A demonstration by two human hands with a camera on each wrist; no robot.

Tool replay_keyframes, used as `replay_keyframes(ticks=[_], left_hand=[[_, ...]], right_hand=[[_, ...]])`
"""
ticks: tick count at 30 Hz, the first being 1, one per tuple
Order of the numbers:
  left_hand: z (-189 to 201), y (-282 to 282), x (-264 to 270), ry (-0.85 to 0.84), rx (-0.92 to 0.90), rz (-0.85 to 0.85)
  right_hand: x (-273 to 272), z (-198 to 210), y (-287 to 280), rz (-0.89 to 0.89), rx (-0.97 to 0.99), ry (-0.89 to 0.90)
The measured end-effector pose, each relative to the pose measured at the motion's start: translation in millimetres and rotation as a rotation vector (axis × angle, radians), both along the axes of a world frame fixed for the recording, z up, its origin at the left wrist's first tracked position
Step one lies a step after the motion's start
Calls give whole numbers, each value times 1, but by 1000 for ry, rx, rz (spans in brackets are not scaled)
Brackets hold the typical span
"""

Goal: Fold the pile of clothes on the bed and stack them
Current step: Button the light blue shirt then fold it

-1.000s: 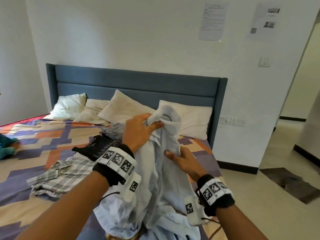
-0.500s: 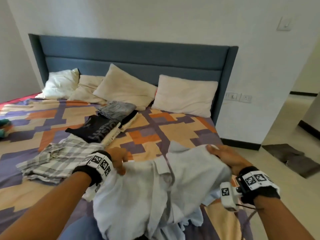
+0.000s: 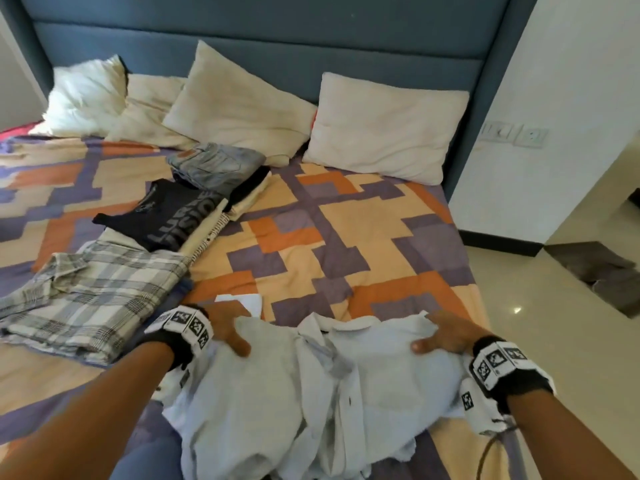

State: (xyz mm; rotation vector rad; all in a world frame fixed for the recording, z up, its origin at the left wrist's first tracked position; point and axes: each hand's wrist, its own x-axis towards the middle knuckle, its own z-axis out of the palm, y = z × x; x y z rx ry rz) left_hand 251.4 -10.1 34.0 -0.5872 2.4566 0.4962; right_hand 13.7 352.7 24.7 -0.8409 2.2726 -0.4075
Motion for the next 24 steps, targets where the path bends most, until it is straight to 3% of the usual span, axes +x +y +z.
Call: replay_keyframes(ticks=[3, 6, 8, 10, 12, 14, 16, 18, 19, 21, 24], left_hand=[[45, -12, -22, 162, -299, 130], [123, -13, -41, 717, -452, 334], [180, -14, -41, 1158, -286, 452], [239, -9, -33, 1481, -75, 546], [295, 1, -20, 1690, 221, 570], [334, 19, -6, 1808, 467, 533], [350, 38, 10, 1861, 370, 504], [344, 55, 32, 1767, 104, 544], [335, 57, 40, 1701, 58, 592], [311, 61, 54, 1529, 116, 659], [278, 84, 81, 1300, 349, 669]], right_hand=[[-26, 36, -14, 5, -48, 128], [-41, 99, -27, -193, -243, 404], [-39, 156, -31, -352, -556, 629], [-28, 217, -30, -502, -974, 636], [-8, 274, -23, -578, -1339, 584], [17, 315, -14, -548, -1511, 636], [36, 331, -5, -529, -1538, 634], [50, 322, 7, -494, -1440, 590], [57, 310, 14, -474, -1353, 569], [71, 282, 28, -420, -1158, 492], [119, 252, 48, -320, -958, 318]])
